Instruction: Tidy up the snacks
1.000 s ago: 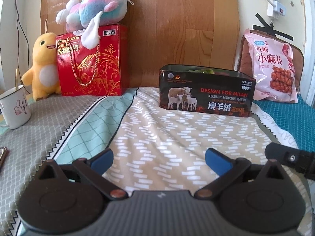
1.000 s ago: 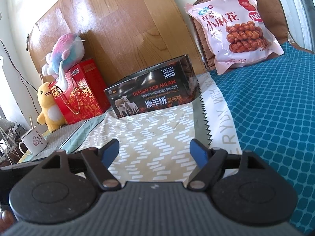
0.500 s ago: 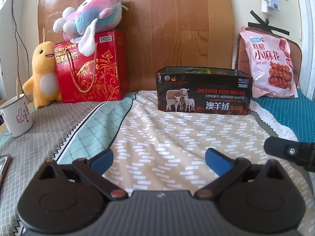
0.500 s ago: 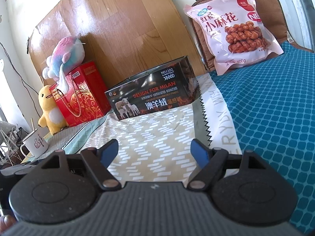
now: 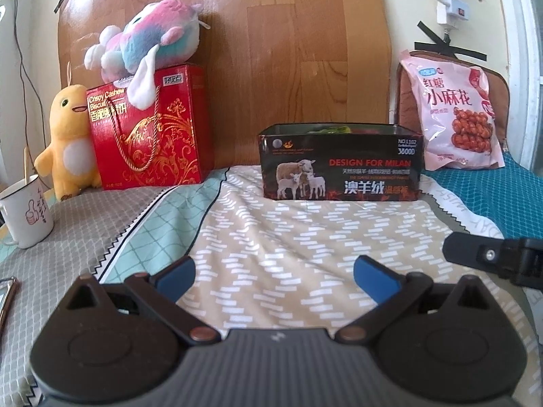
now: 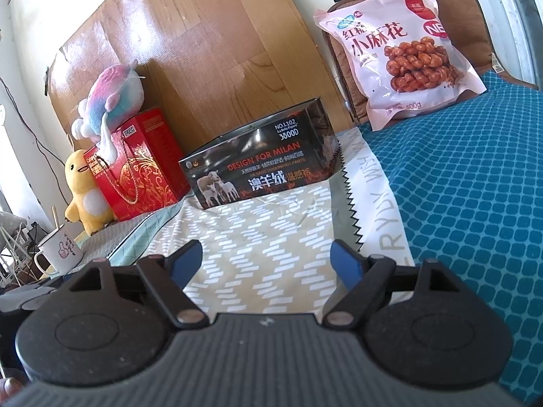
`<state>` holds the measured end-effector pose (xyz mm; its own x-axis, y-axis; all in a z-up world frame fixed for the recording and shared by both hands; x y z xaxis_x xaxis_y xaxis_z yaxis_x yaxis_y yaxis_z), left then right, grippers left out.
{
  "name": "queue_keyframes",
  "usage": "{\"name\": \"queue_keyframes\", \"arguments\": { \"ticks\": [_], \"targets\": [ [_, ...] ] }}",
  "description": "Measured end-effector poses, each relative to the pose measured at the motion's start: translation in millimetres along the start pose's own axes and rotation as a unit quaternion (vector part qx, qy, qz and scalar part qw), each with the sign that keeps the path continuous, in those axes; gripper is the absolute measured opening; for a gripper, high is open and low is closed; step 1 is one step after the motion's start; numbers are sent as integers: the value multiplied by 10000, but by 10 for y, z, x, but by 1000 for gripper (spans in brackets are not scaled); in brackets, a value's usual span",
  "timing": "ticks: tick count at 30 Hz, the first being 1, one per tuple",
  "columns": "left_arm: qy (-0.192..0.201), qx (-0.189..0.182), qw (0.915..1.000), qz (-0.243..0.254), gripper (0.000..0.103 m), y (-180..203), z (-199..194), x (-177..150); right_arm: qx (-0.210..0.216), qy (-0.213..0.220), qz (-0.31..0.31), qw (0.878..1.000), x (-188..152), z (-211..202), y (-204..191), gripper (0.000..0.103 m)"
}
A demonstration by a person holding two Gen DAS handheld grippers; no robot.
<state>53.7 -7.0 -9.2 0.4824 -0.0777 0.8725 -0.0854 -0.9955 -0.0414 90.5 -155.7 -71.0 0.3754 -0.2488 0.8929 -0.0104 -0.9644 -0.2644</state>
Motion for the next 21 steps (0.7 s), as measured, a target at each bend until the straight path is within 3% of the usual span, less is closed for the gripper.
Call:
{"name": "queue_keyframes", "arguments": {
  "ticks": [21],
  "targets": [
    [41,-33,9999,92,103,33,-17,-3,12,-9,-4,10000,-1,4,2,86]
  ]
}}
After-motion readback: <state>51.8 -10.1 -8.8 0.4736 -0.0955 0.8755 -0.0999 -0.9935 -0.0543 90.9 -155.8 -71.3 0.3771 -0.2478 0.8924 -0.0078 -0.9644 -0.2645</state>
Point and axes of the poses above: each gripper's, at about its wrist camera, not at the fingertips, and z roughly the way its jaws point, y to its right, x to its top, the point moved 4 cm from there along z, roughly the way its jaws point, and after that the axes turned 4 degrees about -x, right-handed, at the moved point
